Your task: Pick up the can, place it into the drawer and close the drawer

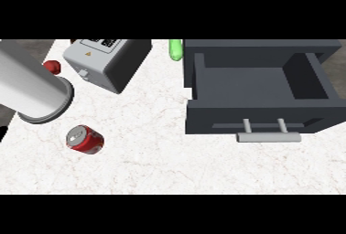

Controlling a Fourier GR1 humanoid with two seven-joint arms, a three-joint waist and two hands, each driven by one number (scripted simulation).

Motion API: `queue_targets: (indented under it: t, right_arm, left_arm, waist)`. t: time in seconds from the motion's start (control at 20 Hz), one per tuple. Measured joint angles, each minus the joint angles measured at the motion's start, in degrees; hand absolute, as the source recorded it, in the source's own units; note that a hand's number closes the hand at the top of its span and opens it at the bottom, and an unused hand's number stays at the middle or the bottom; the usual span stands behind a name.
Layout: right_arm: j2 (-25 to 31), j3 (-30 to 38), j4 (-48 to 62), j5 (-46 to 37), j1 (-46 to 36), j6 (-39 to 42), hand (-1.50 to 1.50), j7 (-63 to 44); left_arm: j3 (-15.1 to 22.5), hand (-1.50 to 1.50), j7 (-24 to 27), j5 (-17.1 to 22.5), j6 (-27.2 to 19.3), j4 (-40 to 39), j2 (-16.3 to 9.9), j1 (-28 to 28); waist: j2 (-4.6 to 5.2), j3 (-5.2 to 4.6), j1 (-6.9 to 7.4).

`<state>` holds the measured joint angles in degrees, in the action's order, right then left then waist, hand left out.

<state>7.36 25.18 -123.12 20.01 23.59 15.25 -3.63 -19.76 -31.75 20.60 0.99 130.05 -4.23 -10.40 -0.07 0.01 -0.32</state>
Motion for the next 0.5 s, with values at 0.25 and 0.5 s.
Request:
queue_targets:
  t: [0.25, 0.5]
  right_arm:
    - [-0.6, 2.2, -0.3, 1.0, 0.4, 2.2, -1.5, -0.5]
    - [0.1, 5.2, 0.7, 3.0, -0.2, 4.3, -1.5, -1.2]
  left_arm:
    - [2.4, -1.5, 1.0, -2.9, -1.3, -3.9, 1.5, 2.5]
    - [2.8, -1.5, 4.1, -4.8, -1.5, -11.1, 1.5, 5.6]
  waist:
    - [0.02, -0.02, 0.0]
    - [0.04, -0.01, -0.03]
